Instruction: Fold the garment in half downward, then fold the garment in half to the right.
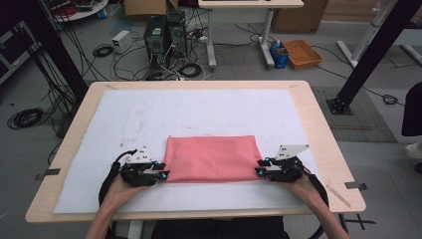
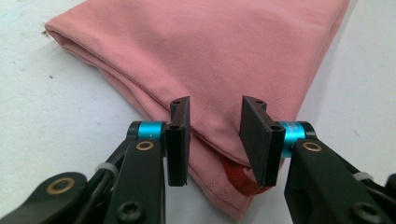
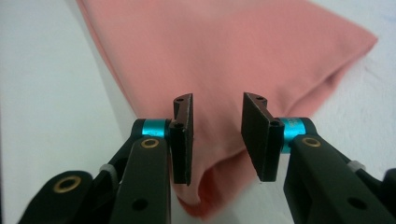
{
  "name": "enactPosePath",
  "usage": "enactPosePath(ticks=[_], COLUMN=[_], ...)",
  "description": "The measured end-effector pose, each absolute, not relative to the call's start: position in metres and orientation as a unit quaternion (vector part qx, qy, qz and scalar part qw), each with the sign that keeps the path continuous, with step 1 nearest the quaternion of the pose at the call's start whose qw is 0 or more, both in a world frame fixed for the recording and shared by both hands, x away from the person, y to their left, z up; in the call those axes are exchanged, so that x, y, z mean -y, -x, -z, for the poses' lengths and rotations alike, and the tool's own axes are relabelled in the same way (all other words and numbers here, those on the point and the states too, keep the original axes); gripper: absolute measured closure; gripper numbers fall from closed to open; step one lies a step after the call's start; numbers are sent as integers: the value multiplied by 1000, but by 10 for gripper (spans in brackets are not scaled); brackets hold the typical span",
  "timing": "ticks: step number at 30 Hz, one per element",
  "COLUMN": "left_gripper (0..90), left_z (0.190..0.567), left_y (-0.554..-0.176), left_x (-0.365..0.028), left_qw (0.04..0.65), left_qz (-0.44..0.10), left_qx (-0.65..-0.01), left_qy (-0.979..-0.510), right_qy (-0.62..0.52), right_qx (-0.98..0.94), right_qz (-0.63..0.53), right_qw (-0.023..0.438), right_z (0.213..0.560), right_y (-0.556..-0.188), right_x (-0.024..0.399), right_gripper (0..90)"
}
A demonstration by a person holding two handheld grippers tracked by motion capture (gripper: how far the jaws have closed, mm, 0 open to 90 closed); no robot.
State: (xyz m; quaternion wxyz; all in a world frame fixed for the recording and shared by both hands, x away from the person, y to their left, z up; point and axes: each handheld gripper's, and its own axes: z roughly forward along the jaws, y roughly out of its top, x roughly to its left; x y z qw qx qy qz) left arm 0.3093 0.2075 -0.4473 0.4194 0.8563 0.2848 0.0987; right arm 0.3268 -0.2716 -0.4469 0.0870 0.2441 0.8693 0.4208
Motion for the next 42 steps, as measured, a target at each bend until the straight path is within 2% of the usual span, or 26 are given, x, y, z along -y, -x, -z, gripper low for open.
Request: enactPosePath(ticks=[9, 10, 14, 16, 17, 23, 42], left_gripper=[580, 541, 359, 320, 296, 262, 262], left_z=[447, 446, 441, 439, 438, 436, 434], left_y=[-308, -308, -306, -303, -302, -293, -288], left_x=[-213, -213, -219, -220, -221, -219, -205], left_qw=[407, 408, 447, 459, 459, 464, 446], left_qz=[-111, -114, -120, -129, -131, -136, -139], left_qx=[-286, -289, -305, -316, -318, -314, -309], left_qy=[-860, -858, -832, -820, -819, -817, -829], right_qy=[-250, -252, -274, -284, -290, -296, -310], right_qx=[-872, -871, -854, -844, -840, -835, -824], right_qz=[-413, -415, -431, -439, -442, -440, -441], right_qw=[81, 81, 103, 121, 126, 145, 172], right_z=[450, 450, 447, 446, 445, 444, 444], right_y=[-328, -328, -330, -331, -332, -334, -331], right_x=[277, 277, 281, 283, 284, 286, 295], right_gripper=[644, 608, 337, 223, 202, 201, 202])
